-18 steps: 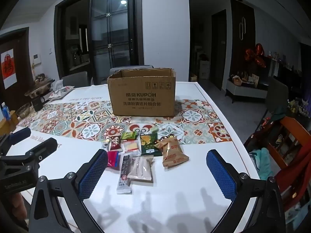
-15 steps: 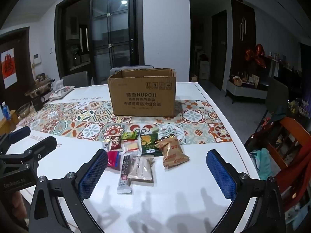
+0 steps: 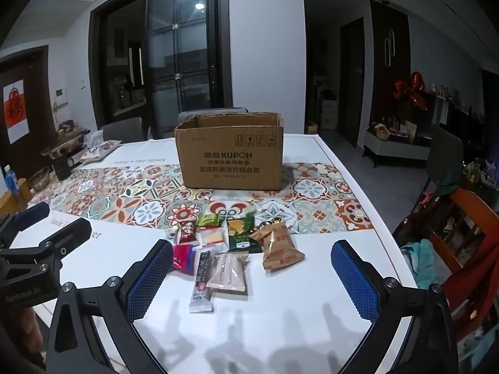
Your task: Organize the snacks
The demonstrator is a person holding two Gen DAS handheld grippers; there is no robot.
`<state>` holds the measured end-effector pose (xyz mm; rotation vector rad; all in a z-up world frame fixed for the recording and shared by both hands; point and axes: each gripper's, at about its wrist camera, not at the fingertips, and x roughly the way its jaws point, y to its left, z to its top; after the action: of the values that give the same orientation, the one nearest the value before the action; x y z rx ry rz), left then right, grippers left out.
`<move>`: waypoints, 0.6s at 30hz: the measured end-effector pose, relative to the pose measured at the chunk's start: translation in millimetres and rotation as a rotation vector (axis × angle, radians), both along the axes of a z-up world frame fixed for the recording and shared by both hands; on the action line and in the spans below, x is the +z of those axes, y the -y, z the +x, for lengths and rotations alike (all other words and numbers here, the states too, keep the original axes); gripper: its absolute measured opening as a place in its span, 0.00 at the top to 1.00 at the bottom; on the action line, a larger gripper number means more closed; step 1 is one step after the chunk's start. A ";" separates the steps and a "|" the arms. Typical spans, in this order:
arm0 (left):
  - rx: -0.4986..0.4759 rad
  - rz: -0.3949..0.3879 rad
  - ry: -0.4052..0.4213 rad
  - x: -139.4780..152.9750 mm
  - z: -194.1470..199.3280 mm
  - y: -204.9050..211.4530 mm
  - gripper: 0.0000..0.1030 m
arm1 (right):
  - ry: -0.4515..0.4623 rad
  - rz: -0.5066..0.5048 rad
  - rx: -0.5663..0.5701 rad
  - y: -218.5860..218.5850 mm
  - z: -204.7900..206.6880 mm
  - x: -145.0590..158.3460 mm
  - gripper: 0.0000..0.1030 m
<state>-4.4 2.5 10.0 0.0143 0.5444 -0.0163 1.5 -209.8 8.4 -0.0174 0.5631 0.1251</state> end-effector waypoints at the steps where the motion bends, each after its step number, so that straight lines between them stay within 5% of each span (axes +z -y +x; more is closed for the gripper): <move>1: 0.000 0.000 0.001 0.0 -0.1 0.1 0.00 | 0.000 -0.001 0.000 -0.2 -0.1 0.3 0.01; 18: -0.001 0.000 0.009 -0.3 -1.1 1.7 0.00 | 0.004 0.000 0.000 0.1 -0.6 0.1 0.01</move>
<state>-5.5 0.8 9.7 0.0152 0.5355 -0.0175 0.9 -209.9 8.4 -0.0175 0.5588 0.1252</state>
